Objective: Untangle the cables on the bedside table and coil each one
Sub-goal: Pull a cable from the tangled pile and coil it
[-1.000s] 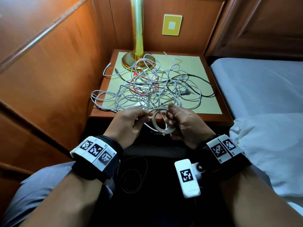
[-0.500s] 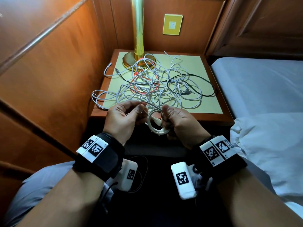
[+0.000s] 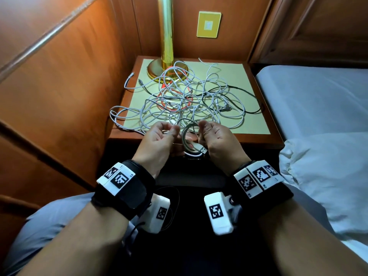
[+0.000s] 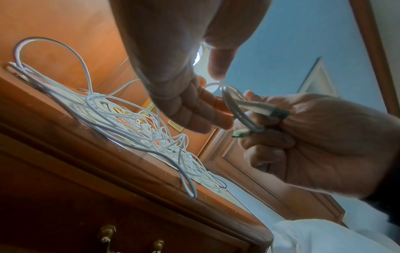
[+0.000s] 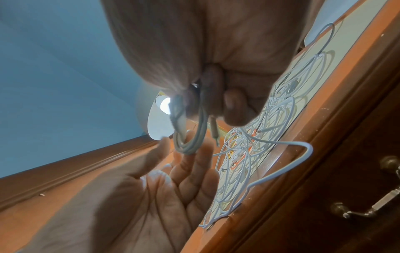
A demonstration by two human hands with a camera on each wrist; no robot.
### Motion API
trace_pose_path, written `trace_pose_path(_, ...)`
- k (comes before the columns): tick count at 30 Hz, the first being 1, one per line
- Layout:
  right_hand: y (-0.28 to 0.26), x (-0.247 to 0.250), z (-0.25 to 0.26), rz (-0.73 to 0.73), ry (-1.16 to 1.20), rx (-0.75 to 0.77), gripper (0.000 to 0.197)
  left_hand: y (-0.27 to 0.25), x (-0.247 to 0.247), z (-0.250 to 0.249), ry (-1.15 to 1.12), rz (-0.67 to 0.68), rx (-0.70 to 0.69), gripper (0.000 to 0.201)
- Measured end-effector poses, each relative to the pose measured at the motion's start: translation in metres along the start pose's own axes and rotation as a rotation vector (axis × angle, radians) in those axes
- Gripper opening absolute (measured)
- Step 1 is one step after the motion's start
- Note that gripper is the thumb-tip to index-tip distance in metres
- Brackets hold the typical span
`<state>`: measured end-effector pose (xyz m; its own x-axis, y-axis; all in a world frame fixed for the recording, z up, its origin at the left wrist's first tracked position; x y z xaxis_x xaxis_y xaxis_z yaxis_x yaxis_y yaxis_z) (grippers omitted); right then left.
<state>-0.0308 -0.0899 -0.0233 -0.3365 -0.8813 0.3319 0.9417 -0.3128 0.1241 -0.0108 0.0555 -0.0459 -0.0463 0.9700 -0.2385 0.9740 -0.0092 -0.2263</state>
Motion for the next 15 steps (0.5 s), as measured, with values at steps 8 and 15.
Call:
trace_pose_path(8,0.002,-0.003,-0.002,-0.032,0.045,-0.012,0.041,-0.01,-0.012,0.0,-0.038,0.144,0.074,0.028)
trace_pose_path(15,-0.001,0.0,0.009,-0.08,-0.038,0.09,0.037,-0.009,-0.013,0.003,-0.037,0.138,0.13,0.041)
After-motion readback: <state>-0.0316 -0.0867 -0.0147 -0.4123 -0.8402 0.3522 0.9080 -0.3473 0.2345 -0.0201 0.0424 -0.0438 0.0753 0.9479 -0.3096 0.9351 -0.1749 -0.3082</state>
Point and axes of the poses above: each hand's wrist, its own y-axis towards the middle knuckle, its own x-axis out of the back of the hand, z = x × y, the point moved 10 cm from there along y, towards the middle knuckle, and after that the axes turned 14 degrees about -z, right-handed, at the moved point
